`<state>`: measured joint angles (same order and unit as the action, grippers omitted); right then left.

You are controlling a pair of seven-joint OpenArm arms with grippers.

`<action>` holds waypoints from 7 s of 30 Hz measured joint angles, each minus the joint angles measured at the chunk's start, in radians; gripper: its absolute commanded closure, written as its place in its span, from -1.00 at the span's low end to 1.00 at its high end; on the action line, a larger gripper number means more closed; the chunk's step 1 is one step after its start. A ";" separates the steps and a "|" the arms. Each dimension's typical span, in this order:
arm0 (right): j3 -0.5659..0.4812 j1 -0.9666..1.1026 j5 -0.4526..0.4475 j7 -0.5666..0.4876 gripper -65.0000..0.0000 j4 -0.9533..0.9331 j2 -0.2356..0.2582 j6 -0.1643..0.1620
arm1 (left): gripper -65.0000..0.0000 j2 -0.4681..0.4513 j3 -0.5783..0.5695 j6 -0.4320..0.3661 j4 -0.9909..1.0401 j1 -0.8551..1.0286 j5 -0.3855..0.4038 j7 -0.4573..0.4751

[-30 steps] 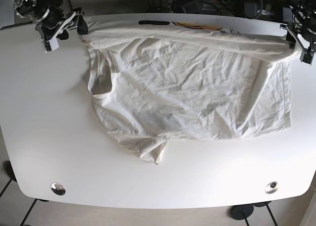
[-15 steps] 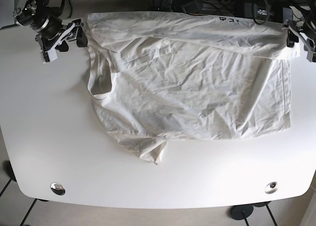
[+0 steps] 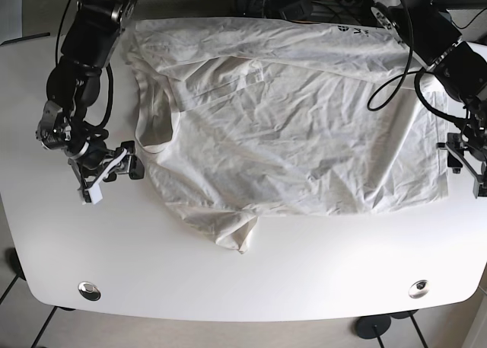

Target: Fold the T-shirt properly

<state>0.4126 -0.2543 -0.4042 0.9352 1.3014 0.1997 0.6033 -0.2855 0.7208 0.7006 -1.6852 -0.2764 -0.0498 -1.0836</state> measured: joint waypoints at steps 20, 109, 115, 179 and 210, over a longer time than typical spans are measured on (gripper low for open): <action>-0.184 -0.043 0.002 -0.176 0.95 -0.256 -0.096 -0.001 | -0.69 -0.045 0.053 -0.156 0.466 -0.140 -0.045 0.295; 0.068 0.515 -0.181 0.179 0.94 0.535 0.015 0.023 | 0.98 0.036 0.064 0.020 0.195 0.211 0.008 0.146; 0.082 0.655 -0.195 0.211 0.85 0.616 -0.009 0.023 | 0.97 0.032 0.082 0.023 0.048 0.350 0.016 0.156; -0.372 0.320 -0.067 0.036 0.94 0.378 -0.029 0.025 | 0.19 -0.003 0.000 0.003 0.174 0.476 0.087 0.338; -0.102 0.631 -0.099 0.124 -0.90 0.694 -0.061 0.025 | 0.19 0.038 0.038 0.000 0.012 0.512 0.095 0.336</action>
<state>0.3103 0.3763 -0.5034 1.0588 1.9953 0.1390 0.6285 -0.2474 0.7589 0.7002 -1.6730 0.2359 0.0452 -0.7475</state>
